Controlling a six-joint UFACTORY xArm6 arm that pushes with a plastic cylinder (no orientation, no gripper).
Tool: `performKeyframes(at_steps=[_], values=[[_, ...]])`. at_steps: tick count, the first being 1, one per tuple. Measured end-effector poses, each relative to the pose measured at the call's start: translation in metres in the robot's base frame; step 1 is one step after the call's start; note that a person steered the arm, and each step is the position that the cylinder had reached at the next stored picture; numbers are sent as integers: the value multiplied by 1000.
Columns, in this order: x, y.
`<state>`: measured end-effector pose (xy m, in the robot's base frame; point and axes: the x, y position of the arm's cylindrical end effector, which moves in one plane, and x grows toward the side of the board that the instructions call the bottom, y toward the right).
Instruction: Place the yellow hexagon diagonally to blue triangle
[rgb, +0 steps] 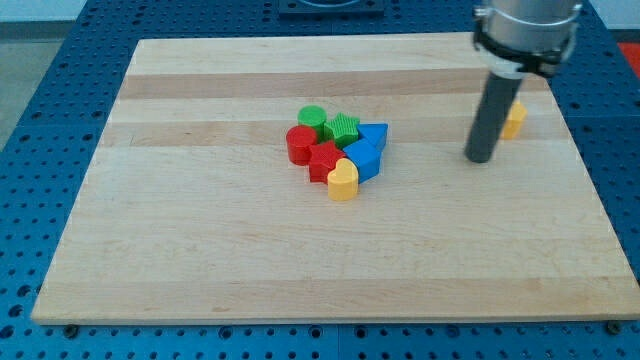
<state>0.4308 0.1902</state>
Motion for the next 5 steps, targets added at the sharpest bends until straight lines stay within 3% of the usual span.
performKeyframes(at_steps=[2,3,5], values=[[-24,64],[-51,67],[-50,49]])
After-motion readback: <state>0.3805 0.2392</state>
